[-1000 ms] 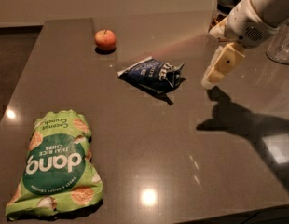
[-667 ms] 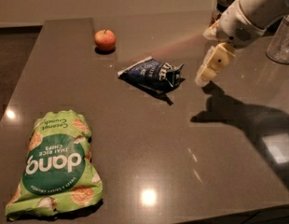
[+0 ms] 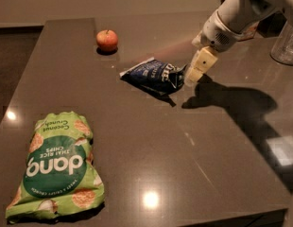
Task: Move blue chip bag near green rice chip bag
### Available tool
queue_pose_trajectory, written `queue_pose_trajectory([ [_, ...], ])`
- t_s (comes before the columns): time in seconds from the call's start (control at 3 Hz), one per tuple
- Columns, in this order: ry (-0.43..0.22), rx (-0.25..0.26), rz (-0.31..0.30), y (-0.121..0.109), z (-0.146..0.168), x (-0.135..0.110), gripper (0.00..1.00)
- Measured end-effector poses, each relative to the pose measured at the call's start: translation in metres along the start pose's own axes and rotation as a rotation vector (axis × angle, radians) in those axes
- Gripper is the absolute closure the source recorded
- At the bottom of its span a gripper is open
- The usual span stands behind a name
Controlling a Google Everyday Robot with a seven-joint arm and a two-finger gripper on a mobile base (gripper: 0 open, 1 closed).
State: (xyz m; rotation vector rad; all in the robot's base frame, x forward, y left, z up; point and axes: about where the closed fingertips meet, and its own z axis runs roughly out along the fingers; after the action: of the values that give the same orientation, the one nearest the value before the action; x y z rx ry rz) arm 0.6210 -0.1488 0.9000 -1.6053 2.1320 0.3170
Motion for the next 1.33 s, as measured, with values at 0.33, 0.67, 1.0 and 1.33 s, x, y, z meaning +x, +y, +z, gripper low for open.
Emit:
queue_pose_trajectory([
  [0.33, -0.026, -0.068, -0.018, 0.003, 0.016, -0.010, 0.00],
  [0.67, -0.081, -0.153, -0.074, 0.025, 0.029, -0.032, 0.03],
  [1.0, -0.102, -0.192, -0.105, 0.037, 0.034, -0.043, 0.26],
  [1.33, -0.137, -0.205, -0.123, 0.047, 0.023, -0.051, 0.57],
])
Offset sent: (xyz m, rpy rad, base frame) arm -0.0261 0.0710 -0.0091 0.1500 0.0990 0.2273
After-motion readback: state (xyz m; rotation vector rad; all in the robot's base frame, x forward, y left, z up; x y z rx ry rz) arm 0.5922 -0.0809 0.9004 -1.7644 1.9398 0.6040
